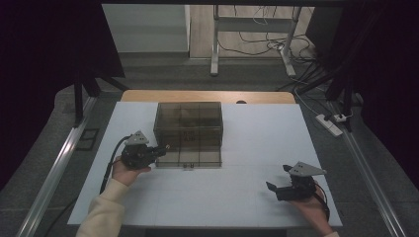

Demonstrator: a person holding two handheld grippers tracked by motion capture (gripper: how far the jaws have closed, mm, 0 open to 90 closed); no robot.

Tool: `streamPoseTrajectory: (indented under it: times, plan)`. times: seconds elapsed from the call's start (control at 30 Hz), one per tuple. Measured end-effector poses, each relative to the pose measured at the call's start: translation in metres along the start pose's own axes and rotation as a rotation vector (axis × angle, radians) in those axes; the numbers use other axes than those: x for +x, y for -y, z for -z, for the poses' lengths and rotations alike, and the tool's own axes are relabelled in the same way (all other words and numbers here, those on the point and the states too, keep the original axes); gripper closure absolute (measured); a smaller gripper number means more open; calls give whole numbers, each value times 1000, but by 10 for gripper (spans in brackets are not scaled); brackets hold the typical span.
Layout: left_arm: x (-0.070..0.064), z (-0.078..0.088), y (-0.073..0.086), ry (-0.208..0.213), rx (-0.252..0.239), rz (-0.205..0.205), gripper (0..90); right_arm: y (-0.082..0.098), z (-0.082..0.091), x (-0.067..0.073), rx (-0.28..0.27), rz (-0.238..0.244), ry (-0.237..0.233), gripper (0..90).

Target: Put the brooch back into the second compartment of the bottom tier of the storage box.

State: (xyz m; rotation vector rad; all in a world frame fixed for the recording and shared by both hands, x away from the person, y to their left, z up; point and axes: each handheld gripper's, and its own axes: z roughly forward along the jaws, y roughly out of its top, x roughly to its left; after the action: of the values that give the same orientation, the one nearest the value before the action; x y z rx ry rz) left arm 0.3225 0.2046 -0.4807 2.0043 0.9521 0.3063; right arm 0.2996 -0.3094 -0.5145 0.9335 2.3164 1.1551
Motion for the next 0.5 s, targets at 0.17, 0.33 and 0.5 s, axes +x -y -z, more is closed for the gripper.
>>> streamPoseTrajectory:
  times: [0.17, 0.33, 0.5]
  plan:
    - [-1, -3, -3, 4, 1, -2, 822, 0, 0, 0, 0, 0, 0, 74]
    - [-4, -8, -5, 6, 3, -8, 822, 0, 0, 0, 2, -1, -1, 74]
    - [-5, -11, -7, 6, -3, -10, 822, 0, 0, 0, 2, -1, -1, 74]
